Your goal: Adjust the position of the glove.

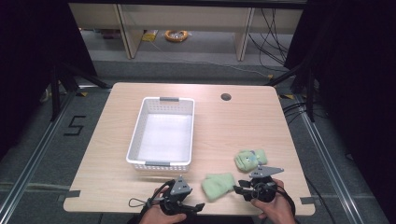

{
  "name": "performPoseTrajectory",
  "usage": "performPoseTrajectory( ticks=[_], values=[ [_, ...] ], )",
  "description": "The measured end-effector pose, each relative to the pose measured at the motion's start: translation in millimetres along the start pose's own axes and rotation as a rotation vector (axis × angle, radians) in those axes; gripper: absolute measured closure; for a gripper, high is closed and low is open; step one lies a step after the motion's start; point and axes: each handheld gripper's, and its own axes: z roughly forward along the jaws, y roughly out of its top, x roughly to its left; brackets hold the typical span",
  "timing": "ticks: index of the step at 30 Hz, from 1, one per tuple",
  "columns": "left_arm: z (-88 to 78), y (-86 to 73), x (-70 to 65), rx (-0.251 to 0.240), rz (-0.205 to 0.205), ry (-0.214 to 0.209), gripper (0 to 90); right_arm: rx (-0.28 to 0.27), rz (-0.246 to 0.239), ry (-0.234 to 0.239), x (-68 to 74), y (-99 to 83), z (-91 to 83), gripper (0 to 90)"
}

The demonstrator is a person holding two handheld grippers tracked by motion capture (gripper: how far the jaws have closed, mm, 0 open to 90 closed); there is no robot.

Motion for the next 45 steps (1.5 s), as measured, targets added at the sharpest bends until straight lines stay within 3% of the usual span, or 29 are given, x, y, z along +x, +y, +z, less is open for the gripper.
performPoseTrajectory(
  ticks=[2, 4, 7, 8, 9, 11, 12, 13, 14, 16, 18, 19, 20, 22, 23, 24, 26, 28, 29, 30, 31, 34, 35, 39, 41, 42, 43, 44, 45],
  values=[
    [6.7, 3.4, -3.1, 0.008, -0.011, -0.011, 33.0, -0.003, -0.006, -0.011, 0.1, 0.3, 5.2, 62.7],
    [11.5, 7.0, -5.9, 0.014, -0.02, -0.03, 34.5, 0.033, 0.0, -0.006, -0.1, 1.1, 8.1, 62.4],
    [17.7, 9.8, -10.6, 0.034, 0.009, -0.018, 37.9, 0.019, 0.006, -0.004, -0.2, 0.7, 12.7, 62.7],
    [23.5, 12.9, -12.6, 0.063, 0.022, -0.037, 39.0, 0.023, 0.005, 0.002, -0.6, 1.6, 15.1, 64.8],
    [27.4, 13.7, -13.7, 0.066, 0.011, -0.025, 39.9, 0.036, -0.006, 0.005, -1.3, 2.3, 14.7, 66.3],
    [31.0, 16.8, -13.4, 0.07, 0.061, -0.012, 43.3, 0.037, -0.006, 0.008, -0.6, 2.0, 17.5, 71.6],
    [31.0, 16.8, -13.4, 0.07, 0.061, -0.012, 46.0, 0.037, -0.006, 0.008, -0.6, 2.0, 17.5, 71.6],
    [33.4, 18.0, -13.0, 0.07, 0.075, 0.018, 46.0, 0.041, -0.026, 0.007, -0.5, 2.2, 17.5, 78.2],
    [34.4, 18.9, -11.3, 0.064, 0.103, 0.044, 55.5, 0.054, -0.043, 0.018, 0.9, 2.8, 15.0, 85.2],
    [35.3, 19.8, -8.0, 0.061, 0.111, 0.057, 65.4, 0.037, -0.046, 0.02, 2.6, 1.9, 14.5, 86.9],
    [35.3, 20.6, -6.5, 0.055, 0.124, 0.068, 72.5, 0.054, -0.058, 0.016, 2.8, 2.0, 12.1, 87.6],
    [33.4, 21.9, -4.7, 0.058, 0.158, 0.071, 74.8, 0.041, -0.052, 0.031, 3.7, 0.6, 10.8, 88.9],
    [33.9, 21.5, -4.8, 0.043, 0.131, 0.061, 76.0, 0.034, -0.05, 0.039, 3.9, 0.1, 10.2, 90.0],
    [30.3, 22.1, -1.4, 0.042, 0.131, 0.065, 77.4, 0.028, -0.045, 0.055, 4.6, -0.3, 7.3, 90.0],
    [29.4, 22.5, 0.1, 0.037, 0.137, 0.065, 77.4, 0.011, -0.043, 0.062, 6.5, -1.0, 7.3, 90.0],
    [27.5, 23.2, 2.2, 0.036, 0.136, 0.053, 77.5, 0.028, -0.05, 0.059, 7.4, -0.7, 5.2, 90.0],
    [27.1, 23.1, 4.7, 0.037, 0.108, 0.04, 77.4, 0.028, -0.049, 0.067, 9.8, -1.7, 4.2, 90.0],
    [27.9, 23.1, 6.5, 0.033, 0.111, 0.039, 76.4, 0.023, -0.045, 0.065, 10.9, -3.1, 4.5, 90.0],
    [29.5, 22.1, 10.0, 0.053, 0.118, 0.04, 75.8, 0.012, -0.048, 0.057, 11.6, -3.8, 5.7, 90.0],
    [28.8, 22.5, 12.3, 0.069, 0.145, 0.03, 75.4, 0.011, -0.048, 0.052, 12.2, -3.9, 5.9, 90.0],
    [29.8, 22.2, 11.8, 0.064, 0.131, 0.028, 74.5, 0.01, -0.059, 0.045, 12.5, -3.8, 5.3, 90.0],
    [29.4, 22.5, 13.4, 0.064, 0.124, 0.048, 65.9, 0.014, -0.062, 0.044, 12.0, -0.6, -0.5, 89.4],
    [29.7, 22.1, 12.8, 0.066, 0.108, 0.055, 64.6, 0.008, -0.059, 0.034, 11.1, 0.0, -1.8, 88.1],
    [27.1, 23.7, 13.4, 0.062, 0.12, 0.068, 55.6, -0.01, -0.061, 0.003, 3.4, 1.9, -7.6, 83.7],
    [25.7, 24.0, 13.6, 0.065, 0.096, 0.081, 47.0, -0.034, -0.03, -0.014, -2.8, 4.3, -13.0, 77.8],
    [23.2, 22.6, 11.8, 0.055, 0.074, 0.074, 46.7, -0.036, -0.009, -0.027, -3.4, 5.7, -15.1, 76.3],
    [21.5, 21.9, 11.4, 0.057, 0.075, 0.067, 45.6, -0.037, -0.024, -0.046, -7.7, 7.9, -17.1, 74.8],
    [19.4, 21.1, 11.2, 0.052, 0.074, 0.079, 43.6, -0.045, -0.004, -0.061, -9.2, 9.6, -18.6, 73.0],
    [16.7, 20.9, 11.8, 0.054, 0.075, 0.075, 40.9, -0.055, -0.041, -0.087, -15.8, 12.3, -20.3, 71.2]
  ],
)
